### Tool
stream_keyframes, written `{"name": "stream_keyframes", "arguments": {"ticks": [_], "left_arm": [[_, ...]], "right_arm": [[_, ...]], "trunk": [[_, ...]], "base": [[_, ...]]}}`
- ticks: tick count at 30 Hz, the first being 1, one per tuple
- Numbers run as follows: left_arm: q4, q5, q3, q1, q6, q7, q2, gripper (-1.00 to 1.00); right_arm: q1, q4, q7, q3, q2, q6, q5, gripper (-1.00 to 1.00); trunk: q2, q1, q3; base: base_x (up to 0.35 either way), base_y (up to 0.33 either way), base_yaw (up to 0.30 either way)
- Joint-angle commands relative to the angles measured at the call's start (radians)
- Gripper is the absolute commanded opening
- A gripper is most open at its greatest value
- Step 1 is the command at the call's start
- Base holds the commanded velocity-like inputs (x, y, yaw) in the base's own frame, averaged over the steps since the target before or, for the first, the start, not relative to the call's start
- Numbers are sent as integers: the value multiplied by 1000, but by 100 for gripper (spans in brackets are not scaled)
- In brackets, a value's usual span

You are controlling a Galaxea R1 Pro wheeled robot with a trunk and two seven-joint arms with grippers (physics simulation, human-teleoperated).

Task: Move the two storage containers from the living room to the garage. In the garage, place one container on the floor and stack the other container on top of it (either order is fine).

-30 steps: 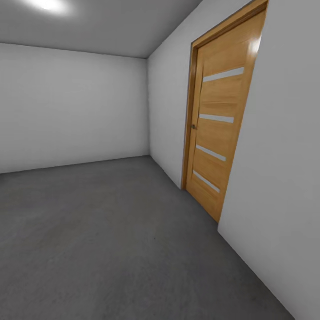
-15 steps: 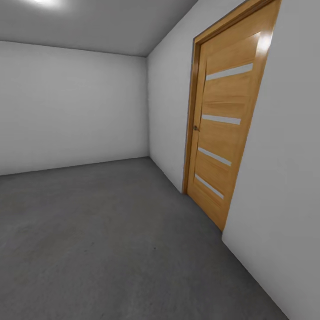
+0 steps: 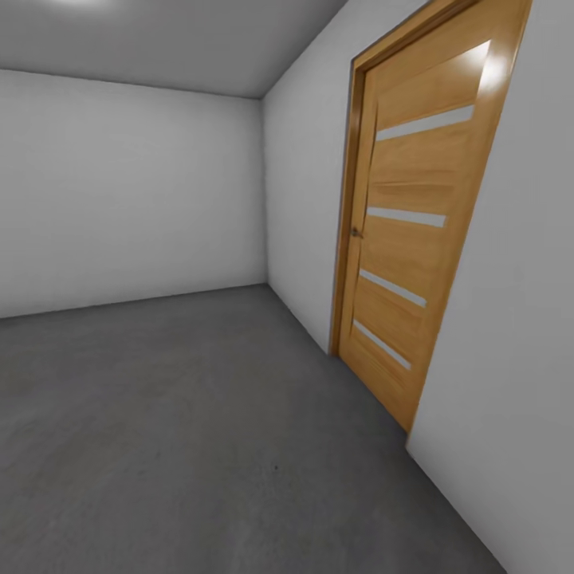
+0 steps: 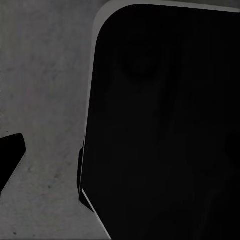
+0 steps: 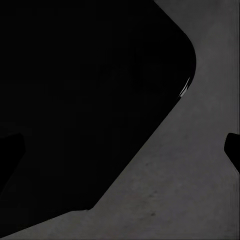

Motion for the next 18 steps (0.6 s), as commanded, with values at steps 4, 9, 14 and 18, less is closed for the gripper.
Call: {"name": "stream_keyframes", "arguments": {"ticks": [4, 9, 14, 18], "left_arm": [[0, 7, 0, 0, 0, 1, 0, 100], [0, 7, 0, 0, 0, 1, 0, 100], [0, 7, 0, 0, 0, 1, 1, 100], [0, 7, 0, 0, 0, 1, 1, 100]], "right_arm": [[0, 0, 0, 2, 0, -3, -1, 100], [0, 0, 0, 1, 0, -3, -1, 100], [0, 0, 0, 2, 0, -3, -1, 100], [0, 0, 0, 2, 0, -3, -1, 100]], "trunk": [[0, 1, -1], [0, 1, -1], [0, 1, -1], [0, 1, -1]], "base": [[318, 0, 0], [318, 0, 0], [318, 0, 0], [318, 0, 0]]}}
